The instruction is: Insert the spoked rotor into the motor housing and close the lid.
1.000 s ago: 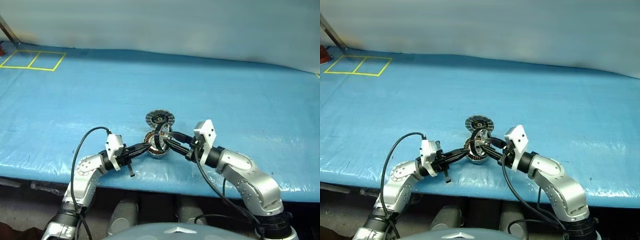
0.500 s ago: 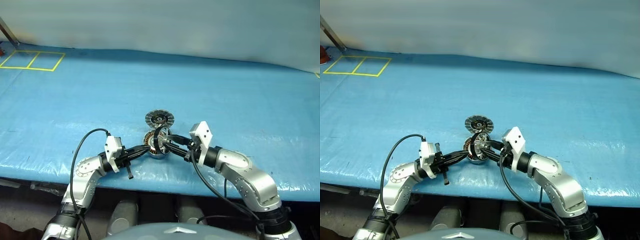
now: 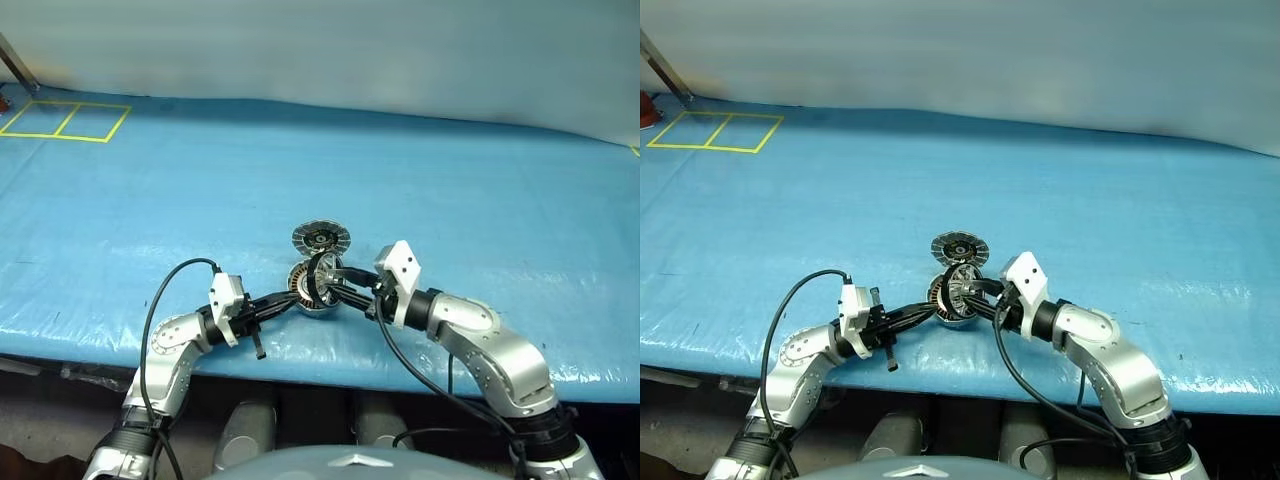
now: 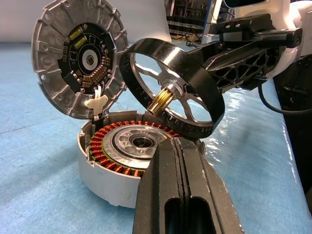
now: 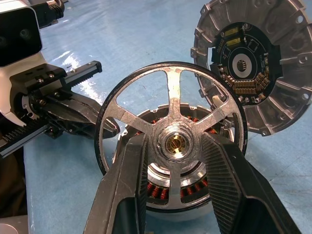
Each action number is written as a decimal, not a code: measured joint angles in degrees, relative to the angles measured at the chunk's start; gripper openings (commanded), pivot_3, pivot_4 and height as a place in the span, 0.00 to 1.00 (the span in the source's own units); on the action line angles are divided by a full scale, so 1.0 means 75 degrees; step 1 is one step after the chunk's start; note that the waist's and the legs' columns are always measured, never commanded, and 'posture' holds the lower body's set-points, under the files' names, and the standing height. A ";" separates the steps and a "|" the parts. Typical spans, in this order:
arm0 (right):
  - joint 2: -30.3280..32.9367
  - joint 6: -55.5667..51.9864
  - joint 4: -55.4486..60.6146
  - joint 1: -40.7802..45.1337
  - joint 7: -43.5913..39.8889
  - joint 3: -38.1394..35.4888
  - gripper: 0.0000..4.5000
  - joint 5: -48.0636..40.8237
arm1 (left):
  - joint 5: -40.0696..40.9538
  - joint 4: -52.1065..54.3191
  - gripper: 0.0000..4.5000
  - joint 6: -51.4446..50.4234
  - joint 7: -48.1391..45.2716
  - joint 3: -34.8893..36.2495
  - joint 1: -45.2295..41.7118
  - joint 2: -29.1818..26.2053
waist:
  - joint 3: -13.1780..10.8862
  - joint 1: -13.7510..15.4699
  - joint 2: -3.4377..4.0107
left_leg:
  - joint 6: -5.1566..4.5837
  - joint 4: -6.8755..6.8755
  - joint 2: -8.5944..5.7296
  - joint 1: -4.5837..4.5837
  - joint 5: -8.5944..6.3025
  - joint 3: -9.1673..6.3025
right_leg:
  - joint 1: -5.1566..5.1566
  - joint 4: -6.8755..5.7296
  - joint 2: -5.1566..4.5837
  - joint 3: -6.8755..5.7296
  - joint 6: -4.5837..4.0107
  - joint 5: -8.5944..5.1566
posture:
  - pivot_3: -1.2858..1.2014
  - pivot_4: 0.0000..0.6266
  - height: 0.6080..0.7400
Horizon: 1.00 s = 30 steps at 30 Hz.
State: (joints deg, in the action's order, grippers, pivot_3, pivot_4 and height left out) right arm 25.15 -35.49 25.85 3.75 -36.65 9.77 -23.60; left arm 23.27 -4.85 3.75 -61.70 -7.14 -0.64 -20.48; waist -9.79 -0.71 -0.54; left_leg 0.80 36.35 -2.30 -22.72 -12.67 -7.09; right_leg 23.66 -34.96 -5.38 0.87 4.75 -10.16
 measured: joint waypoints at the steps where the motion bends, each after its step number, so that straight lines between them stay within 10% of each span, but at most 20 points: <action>1: 0.0000 -0.0002 -0.0007 0.0003 0.0007 0.0005 0.38 0.0005 | 0.0000 0.0000 0.00 0.0000 0.0001 0.0000 0.0003 0.0000 | 0.0000 0.0001 0.0000 | 0.0000 0.0000 0.0000 0.0000 0.0000 0.0000 | 0.0000 0.0000 0.0000 0.0000 0.0000 0.0000 | 0.52 0.24 1.00; 6: 0.0000 -0.0009 -0.0084 0.0018 0.0065 0.0026 0.73 0.0110 | -0.0007 -0.0003 0.00 0.0003 0.0006 0.0001 0.0032 -0.0002 | 0.0000 0.0000 0.0000 | 0.0000 0.0000 0.0000 0.0000 0.0000 0.0000 | 0.0001 0.0000 0.0000 0.0000 0.0000 0.0000 | 0.52 0.24 1.00; 20: -0.0107 0.0052 -0.0080 0.0017 0.0111 0.0056 0.73 0.0164 | 0.0060 -0.0004 0.00 -0.0141 -0.0116 0.0023 0.0161 -0.0066 | 0.0000 -0.0004 0.0000 | 0.0000 0.0000 0.0000 0.0000 0.0000 0.0000 | 0.0001 -0.0001 0.0000 0.0000 0.0000 0.0000 | 0.52 0.24 1.00; 30: -0.0372 0.0041 -0.0350 0.0201 0.0508 -0.0186 0.10 0.0167 | 0.0059 -0.0005 0.00 -0.0137 -0.0116 0.0221 0.0173 -0.0012 | 0.0000 -0.0003 0.0001 | 0.0000 -0.0003 0.0000 0.0002 0.0000 0.0000 | 0.0002 -0.0001 0.0001 0.0000 -0.0001 0.0000 | 0.52 0.24 1.00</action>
State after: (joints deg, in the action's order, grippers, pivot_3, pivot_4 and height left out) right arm 22.36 -35.18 23.23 5.25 -32.84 8.37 -22.36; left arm 23.72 -4.88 2.72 -62.57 -5.48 0.66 -20.57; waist -9.78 -0.73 -0.53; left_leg 0.80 36.33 -2.30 -22.70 -12.67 -7.09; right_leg 23.68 -34.97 -5.37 0.87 4.74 -10.16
